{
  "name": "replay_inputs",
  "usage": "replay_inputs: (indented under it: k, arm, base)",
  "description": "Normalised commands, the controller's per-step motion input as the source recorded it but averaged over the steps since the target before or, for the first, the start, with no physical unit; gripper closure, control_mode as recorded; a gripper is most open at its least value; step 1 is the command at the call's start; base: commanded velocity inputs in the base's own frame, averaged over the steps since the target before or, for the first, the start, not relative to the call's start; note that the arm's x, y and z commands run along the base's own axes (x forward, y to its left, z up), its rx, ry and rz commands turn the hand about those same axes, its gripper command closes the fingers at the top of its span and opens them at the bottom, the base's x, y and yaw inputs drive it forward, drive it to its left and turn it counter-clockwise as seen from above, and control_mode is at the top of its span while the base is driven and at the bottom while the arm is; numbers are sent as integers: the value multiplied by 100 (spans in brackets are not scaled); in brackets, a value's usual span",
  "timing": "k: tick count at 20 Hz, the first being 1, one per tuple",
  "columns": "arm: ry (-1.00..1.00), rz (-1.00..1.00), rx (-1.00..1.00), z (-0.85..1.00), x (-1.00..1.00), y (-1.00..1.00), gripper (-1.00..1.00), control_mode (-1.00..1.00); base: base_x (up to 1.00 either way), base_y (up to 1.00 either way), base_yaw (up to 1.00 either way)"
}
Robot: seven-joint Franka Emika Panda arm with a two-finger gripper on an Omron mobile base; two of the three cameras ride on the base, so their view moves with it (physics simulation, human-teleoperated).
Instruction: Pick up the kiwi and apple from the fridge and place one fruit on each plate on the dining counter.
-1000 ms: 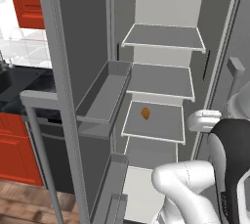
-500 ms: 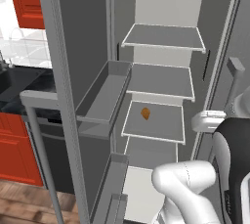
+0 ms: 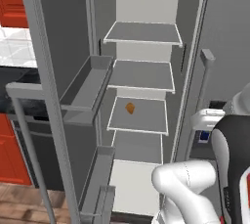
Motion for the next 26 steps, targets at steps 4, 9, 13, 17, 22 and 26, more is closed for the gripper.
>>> replay_inputs:
  k: [4,9,13,17,22,26]
  arm:
    - [0,0,0,0,0,0,100,100]
    - [0,0,0,0,0,0,100,100]
    - [0,0,0,0,0,0,100,100]
    - [0,0,0,0,0,0,100,100]
    - [0,0,0,0,0,0,100,100]
    - [0,0,0,0,0,0,100,100]
  base:
    - [-89,-16,-63]
    - [-43,-5,-78]
    - [0,-5,-93]
    - [0,-2,-93]
    - [3,0,-93]
    - [23,0,-87]
